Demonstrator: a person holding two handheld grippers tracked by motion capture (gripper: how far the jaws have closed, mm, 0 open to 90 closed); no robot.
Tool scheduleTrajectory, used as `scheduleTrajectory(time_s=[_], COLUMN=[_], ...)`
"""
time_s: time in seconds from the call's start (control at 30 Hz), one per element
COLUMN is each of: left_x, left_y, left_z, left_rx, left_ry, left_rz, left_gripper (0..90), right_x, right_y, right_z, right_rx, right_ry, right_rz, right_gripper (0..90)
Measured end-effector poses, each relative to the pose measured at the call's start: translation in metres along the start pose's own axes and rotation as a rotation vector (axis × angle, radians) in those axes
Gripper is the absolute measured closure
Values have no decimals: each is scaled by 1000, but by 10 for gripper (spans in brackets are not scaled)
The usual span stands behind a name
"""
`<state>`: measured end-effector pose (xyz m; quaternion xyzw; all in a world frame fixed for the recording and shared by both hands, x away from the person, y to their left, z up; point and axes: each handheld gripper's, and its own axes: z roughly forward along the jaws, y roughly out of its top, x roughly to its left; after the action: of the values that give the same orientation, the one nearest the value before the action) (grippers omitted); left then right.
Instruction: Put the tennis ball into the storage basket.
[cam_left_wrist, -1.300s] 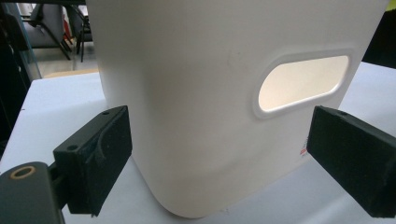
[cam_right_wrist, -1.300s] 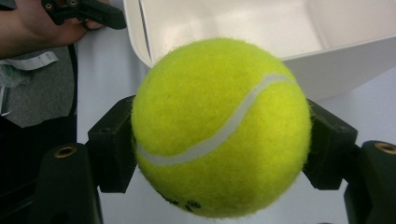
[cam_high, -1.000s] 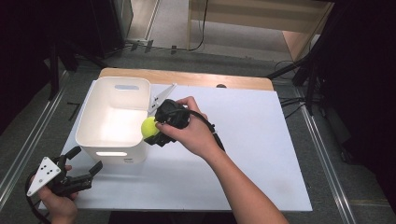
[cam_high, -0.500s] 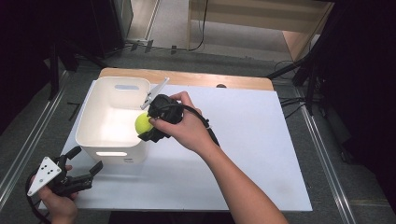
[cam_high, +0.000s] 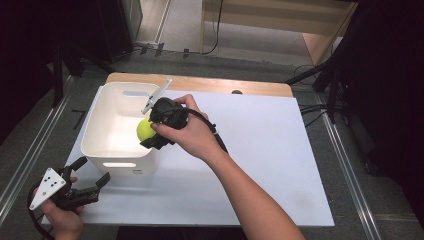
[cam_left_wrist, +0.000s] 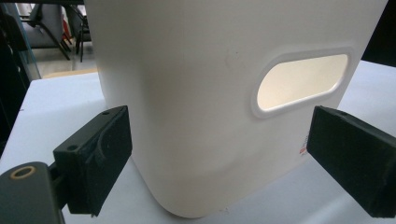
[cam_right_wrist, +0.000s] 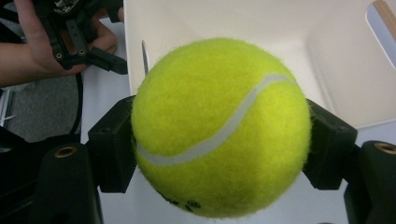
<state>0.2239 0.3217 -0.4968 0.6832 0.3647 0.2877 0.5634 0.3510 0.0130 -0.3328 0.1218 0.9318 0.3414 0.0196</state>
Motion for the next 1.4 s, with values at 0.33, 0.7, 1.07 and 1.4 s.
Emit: scheduleTrajectory(time_s=[0.33, 0.7, 1.07, 1.4], left_x=[0, 0, 1, 1], left_y=[0, 0, 0, 0], left_z=[0, 0, 0, 0], left_rx=[-1, -1, -3, -5], left_ry=[-1, -4, -3, -3], left_rz=[-2, -2, -2, -2], left_gripper=[73, 73, 73, 73], right_x=[0, -1, -4, -5], right_y=[9, 12, 13, 12], right_z=[14, 28, 43, 56], right_rx=[17, 41, 87, 151], right_ry=[12, 19, 0, -6], right_rz=[-13, -10, -22, -42], right_gripper=[240, 241, 240, 239])
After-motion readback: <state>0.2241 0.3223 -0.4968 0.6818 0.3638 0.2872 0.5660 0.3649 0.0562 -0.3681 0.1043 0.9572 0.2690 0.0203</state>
